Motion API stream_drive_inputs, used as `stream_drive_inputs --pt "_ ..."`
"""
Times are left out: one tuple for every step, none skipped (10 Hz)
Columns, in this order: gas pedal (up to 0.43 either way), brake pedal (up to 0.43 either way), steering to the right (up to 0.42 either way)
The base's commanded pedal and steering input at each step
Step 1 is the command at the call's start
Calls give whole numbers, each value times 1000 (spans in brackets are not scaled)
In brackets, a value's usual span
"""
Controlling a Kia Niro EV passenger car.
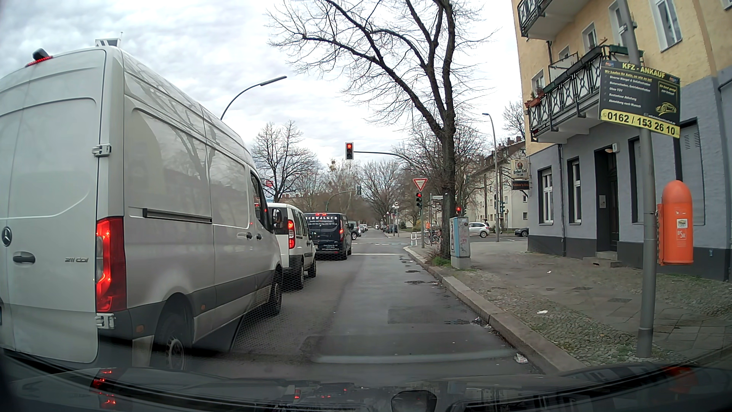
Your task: Follow the waypoints while adhering to traffic rules and regulations
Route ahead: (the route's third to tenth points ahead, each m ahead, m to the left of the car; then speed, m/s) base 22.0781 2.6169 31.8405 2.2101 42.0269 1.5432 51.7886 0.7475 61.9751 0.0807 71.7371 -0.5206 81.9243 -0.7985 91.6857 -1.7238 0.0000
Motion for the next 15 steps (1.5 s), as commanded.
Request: stream_drive_inputs --pt "0 421 -18" --pt "0 421 -19" --pt "0 421 -19" --pt "0 421 -19" --pt "0 421 -19" --pt "0 421 -18" --pt "0 421 -18" --pt "0 427 -18" --pt "0 421 -18" --pt "0 421 -18" --pt "0 421 -18" --pt "0 421 -18" --pt "0 421 -19" --pt "0 421 -19" --pt "0 421 -18"
